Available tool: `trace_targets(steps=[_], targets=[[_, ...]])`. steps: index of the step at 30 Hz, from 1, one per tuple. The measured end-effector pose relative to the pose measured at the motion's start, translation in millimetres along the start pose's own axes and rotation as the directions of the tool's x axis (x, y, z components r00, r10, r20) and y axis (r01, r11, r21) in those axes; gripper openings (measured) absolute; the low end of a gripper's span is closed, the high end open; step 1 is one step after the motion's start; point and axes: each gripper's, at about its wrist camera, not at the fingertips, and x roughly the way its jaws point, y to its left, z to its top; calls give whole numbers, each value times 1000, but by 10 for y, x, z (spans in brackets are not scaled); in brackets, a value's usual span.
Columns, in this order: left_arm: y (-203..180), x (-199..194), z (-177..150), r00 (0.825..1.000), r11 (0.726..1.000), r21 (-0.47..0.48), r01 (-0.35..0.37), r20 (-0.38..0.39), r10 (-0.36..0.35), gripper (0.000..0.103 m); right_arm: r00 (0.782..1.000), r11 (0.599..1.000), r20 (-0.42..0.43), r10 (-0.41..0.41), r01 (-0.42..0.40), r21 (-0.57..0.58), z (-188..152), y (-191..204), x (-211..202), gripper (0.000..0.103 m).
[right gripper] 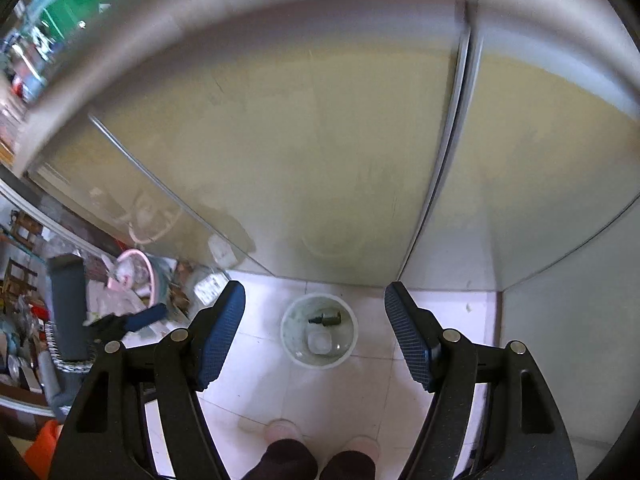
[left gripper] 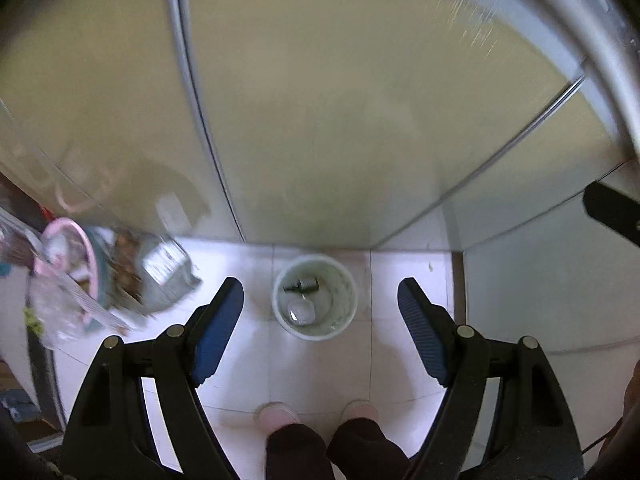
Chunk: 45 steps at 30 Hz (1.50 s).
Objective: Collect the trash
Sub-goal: 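Raise both tools back toward the counter items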
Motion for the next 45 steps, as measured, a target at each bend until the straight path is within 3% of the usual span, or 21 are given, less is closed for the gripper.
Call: trace_targets(steps=[5,10,18,22,30,36,39,43,45], targets=[[-108,-1127,358,992,1000,19,-20,124,18,79,997,999,74,-33,34,-21,294,240,-872,69],[-168,-2127,667,969,999,38,-32,246,22,79,984,998,167,-58,62,-21,532,457,-1676,69],[-271,-3258,1069,905,995,93,-43,426,-1,81,952,996,294,-84,88,1,825,821,-2535,69],[-261,-3568,1240,874,996,84,-16,485,-26,85,919,991,373,-129,134,14,917,894,-2841,69],[-338,-3667,1796,860,991,134,29,502,-93,86,871,983,457,-181,170,65,1267,732,-3088,69],[-558,-3392,2315,850,987,159,37,514,-115,86,861,980,470,-193,189,56,1716,462,-2911,69],[-743,-3163,2609,857,988,156,-6,509,-75,86,873,983,455,-178,183,34,1995,300,-2723,69],[-953,-2764,3112,897,995,100,-24,441,-23,87,916,988,378,-135,151,-14,2465,54,-2334,70],[-1018,-2605,3298,908,996,79,-32,419,-4,88,937,988,327,-121,145,-48,2694,-73,-2126,75]])
